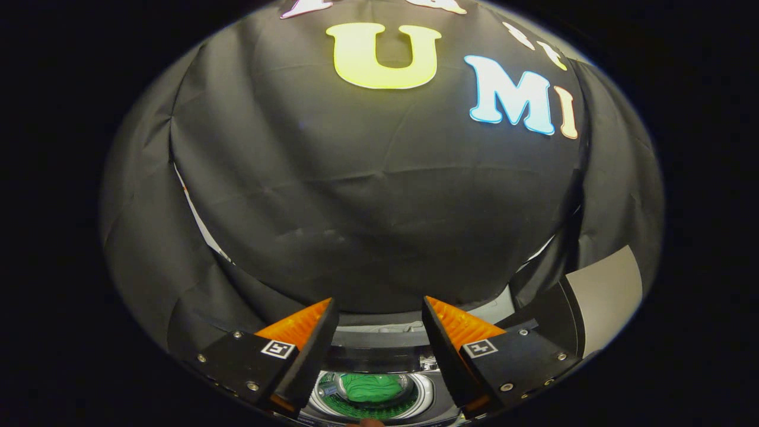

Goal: Put the clothes into the washing machine and then close the washing machine lid.

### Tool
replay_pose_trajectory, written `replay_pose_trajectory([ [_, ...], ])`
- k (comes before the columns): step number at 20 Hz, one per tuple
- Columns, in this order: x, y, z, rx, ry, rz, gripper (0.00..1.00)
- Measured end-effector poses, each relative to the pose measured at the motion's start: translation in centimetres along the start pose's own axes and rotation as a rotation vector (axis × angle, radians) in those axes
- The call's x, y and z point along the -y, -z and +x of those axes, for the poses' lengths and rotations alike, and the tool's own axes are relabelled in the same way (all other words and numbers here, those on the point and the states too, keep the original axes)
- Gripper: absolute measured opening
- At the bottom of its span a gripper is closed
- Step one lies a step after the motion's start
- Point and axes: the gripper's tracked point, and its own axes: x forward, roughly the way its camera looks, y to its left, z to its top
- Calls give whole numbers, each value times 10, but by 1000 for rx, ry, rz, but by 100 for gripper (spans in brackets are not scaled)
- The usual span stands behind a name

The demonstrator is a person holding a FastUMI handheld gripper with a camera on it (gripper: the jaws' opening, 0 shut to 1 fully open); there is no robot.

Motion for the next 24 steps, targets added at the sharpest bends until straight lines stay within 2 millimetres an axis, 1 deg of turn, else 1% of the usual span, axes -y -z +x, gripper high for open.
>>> replay_pose_trajectory([
  [5, -2, 14, 2, -22, -5, 28, 87],
  [6, -3, 12, 1, -10, 0, 21, 87],
  [10, -3, 15, 3, -6, 15, 12, 89],
  [14, -9, 18, 8, -39, -18, 11, 93],
  [18, -10, 20, 11, -49, -41, 8, 94],
  [22, -10, 20, 8, -28, -34, 3, 94],
  [24, -9, 23, 6, -6, -33, 2, 94],
])
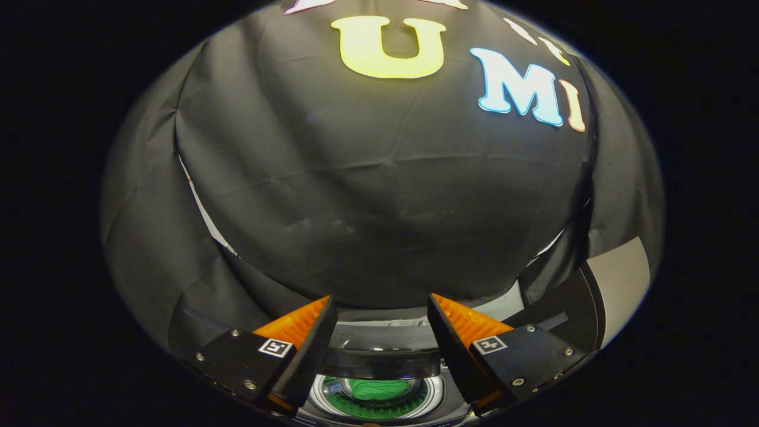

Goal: Put the clothes into the washing machine and then close the washing machine lid.

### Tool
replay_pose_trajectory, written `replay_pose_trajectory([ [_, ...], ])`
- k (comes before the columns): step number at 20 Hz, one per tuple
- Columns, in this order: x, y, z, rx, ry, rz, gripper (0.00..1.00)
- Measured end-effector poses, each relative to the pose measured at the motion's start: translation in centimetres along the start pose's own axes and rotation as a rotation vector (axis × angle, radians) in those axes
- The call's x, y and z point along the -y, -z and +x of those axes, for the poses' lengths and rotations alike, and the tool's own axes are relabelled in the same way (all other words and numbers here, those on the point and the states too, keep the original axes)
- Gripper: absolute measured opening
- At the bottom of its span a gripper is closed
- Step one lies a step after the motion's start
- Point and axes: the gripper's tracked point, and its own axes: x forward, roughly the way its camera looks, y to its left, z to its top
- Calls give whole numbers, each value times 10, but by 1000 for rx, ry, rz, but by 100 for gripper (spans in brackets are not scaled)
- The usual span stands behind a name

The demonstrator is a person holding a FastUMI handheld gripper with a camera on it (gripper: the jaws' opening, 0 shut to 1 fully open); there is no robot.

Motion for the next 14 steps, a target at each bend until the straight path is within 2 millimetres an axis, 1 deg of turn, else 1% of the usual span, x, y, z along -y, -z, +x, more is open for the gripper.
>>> replay_pose_trajectory([
  [4, 0, 4, -9, 50, 9, -4, 94],
  [7, 0, 8, -20, 104, 5, -2, 95],
  [14, -2, 28, -44, 196, 0, -11, 94],
])
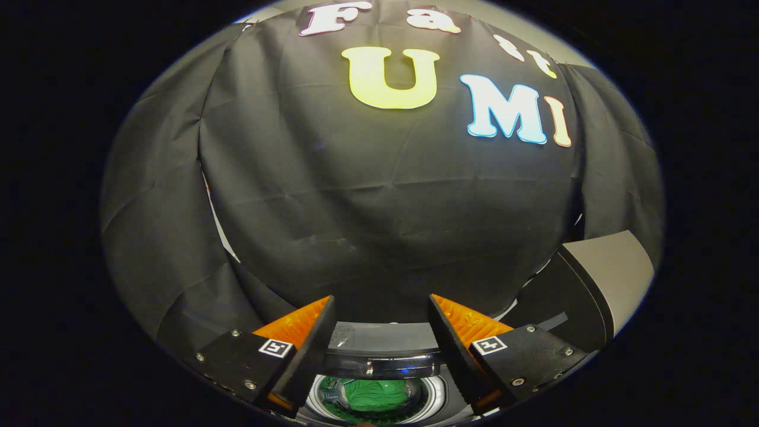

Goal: Put the clothes into the washing machine and then close the washing machine lid.

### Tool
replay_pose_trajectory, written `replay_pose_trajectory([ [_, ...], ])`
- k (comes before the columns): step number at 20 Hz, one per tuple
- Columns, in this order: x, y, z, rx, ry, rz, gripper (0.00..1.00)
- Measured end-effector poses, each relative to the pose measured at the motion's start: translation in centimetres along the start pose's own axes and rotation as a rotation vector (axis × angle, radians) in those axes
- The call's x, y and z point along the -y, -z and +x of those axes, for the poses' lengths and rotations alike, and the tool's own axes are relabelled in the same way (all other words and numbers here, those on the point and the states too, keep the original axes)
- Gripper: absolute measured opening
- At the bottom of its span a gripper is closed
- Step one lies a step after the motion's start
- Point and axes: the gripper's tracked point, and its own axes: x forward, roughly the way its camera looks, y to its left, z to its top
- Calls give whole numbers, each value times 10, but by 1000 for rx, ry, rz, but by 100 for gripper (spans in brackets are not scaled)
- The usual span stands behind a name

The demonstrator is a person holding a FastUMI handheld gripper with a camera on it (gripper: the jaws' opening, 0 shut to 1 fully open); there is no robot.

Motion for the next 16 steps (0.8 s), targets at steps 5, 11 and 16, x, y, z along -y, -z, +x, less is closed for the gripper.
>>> replay_pose_trajectory([
  [5, -4, 13, -18, 54, -22, -1, 94],
  [11, -7, 30, -35, 85, -30, -3, 94],
  [16, -10, 58, -52, 86, -46, -2, 94],
])
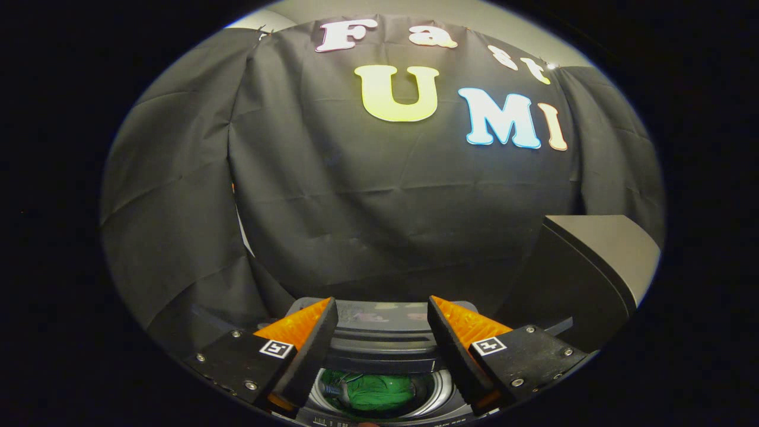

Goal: Put the clothes into the washing machine and then close the washing machine lid.

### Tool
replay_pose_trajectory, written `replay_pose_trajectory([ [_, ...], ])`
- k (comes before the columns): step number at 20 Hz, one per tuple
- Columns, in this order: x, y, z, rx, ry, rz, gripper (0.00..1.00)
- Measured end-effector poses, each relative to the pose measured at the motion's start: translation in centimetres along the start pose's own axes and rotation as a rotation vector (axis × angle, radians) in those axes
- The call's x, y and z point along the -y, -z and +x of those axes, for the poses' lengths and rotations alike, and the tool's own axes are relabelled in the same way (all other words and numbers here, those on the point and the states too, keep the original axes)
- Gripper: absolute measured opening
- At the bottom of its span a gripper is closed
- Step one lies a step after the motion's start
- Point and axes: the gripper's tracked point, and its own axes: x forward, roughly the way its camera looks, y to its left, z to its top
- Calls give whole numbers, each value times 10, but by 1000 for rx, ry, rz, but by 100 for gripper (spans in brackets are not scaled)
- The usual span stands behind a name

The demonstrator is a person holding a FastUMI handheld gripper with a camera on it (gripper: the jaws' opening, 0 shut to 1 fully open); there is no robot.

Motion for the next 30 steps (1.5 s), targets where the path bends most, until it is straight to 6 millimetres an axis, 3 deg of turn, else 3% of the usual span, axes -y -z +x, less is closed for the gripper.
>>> replay_pose_trajectory([
  [2, -1, 14, -6, -24, 9, -20, 94],
  [6, -16, 24, -12, -39, -17, -32, 94],
  [12, -18, 16, -20, -25, -35, -24, 93],
  [16, -5, 5, -45, 23, -28, 47, 93],
  [19, 17, 7, -85, 44, -30, 54, 93],
  [24, 63, 20, -178, 102, -73, 53, 93],
  [27, 114, 23, -248, 153, -79, 23, 93],
  [30, 162, 47, -310, 169, -90, 53, 93],
])
